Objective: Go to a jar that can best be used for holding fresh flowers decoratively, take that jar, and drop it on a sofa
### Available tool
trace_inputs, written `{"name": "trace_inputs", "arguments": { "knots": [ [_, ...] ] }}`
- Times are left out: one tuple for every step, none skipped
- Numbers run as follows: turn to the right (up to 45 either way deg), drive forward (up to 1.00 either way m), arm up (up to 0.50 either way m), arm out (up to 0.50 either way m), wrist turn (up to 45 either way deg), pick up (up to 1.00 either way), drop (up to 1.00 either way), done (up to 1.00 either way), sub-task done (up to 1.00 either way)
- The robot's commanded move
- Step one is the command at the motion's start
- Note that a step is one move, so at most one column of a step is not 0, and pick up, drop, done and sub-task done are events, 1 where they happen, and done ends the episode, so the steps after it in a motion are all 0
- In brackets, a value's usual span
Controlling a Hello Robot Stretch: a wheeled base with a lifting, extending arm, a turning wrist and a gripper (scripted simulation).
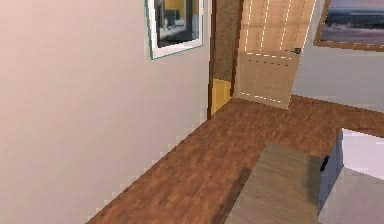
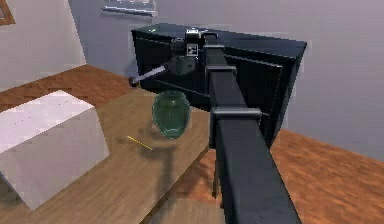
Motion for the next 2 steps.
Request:
{"name": "trace_inputs", "arguments": {
  "knots": [
    [0.0,0.0,0.0,0.0,18.0,0.0,0.0,0.0,0.0],
    [0.0,0.0,-0.28,0.0,0.0,0.0,0.0,0.0,0.0]
  ]
}}
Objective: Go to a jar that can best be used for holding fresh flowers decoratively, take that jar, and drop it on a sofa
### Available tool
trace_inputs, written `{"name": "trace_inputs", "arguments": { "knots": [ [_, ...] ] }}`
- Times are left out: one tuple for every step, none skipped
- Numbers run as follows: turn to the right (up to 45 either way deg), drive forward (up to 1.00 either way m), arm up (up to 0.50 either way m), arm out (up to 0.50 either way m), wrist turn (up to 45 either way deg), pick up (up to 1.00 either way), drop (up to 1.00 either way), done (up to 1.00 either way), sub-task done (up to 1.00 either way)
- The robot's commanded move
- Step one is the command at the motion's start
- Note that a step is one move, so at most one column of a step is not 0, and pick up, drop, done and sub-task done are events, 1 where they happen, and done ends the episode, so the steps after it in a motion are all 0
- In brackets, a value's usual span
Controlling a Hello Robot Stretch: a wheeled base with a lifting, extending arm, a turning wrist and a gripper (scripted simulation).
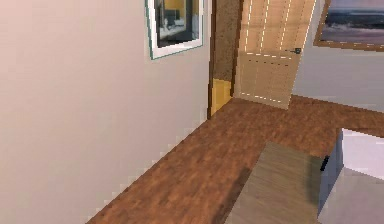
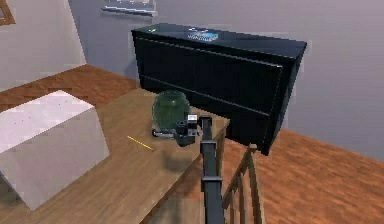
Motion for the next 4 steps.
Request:
{"name": "trace_inputs", "arguments": {
  "knots": [
    [0.0,0.0,0.0,0.0,0.0,1.0,0.0,0.0,0.0],
    [0.0,0.0,0.1,0.0,0.0,0.0,0.0,0.0,0.0],
    [0.0,0.0,0.18,0.0,0.0,0.0,0.0,0.0,0.0],
    [0.0,0.0,0.0,0.0,-45.0,0.0,0.0,0.0,0.0]
  ]
}}
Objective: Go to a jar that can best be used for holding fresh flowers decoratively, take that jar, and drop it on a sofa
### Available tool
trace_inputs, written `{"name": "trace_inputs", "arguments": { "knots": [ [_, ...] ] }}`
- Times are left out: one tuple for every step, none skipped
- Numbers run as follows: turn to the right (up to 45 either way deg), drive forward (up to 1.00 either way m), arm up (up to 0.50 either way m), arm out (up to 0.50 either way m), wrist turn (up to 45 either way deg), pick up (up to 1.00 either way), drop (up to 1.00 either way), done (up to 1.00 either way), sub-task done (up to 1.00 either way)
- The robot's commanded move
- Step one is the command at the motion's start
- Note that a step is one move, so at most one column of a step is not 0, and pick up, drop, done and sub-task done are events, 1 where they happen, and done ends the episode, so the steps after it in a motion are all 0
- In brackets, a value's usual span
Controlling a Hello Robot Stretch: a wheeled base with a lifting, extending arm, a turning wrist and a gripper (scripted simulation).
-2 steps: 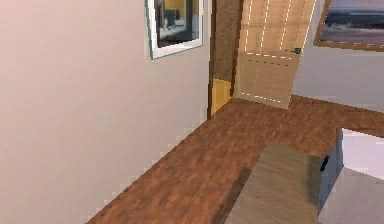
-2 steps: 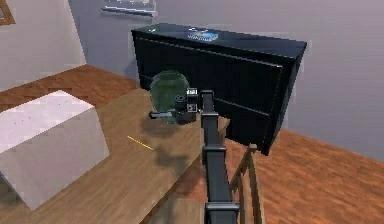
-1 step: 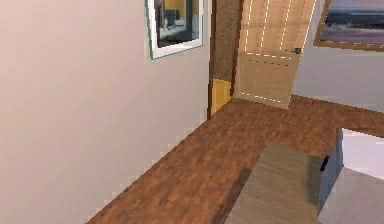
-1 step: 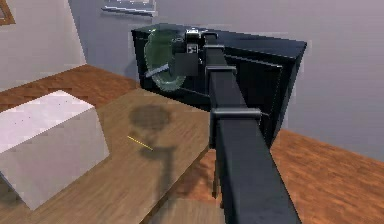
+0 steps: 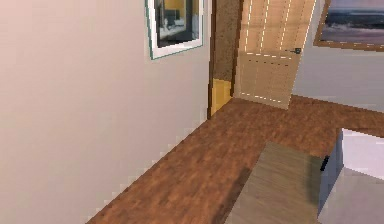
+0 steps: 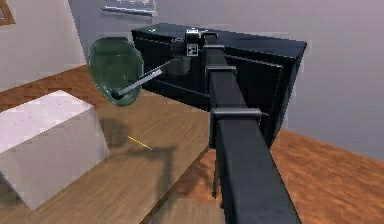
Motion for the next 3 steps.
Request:
{"name": "trace_inputs", "arguments": {
  "knots": [
    [0.0,0.0,0.0,0.0,-45.0,0.0,0.0,0.0,0.0],
    [0.0,0.0,0.0,0.0,-12.0,0.0,0.0,0.0,0.0],
    [0.0,0.0,0.0,-0.46,0.0,0.0,0.0,0.0,0.0]
  ]
}}
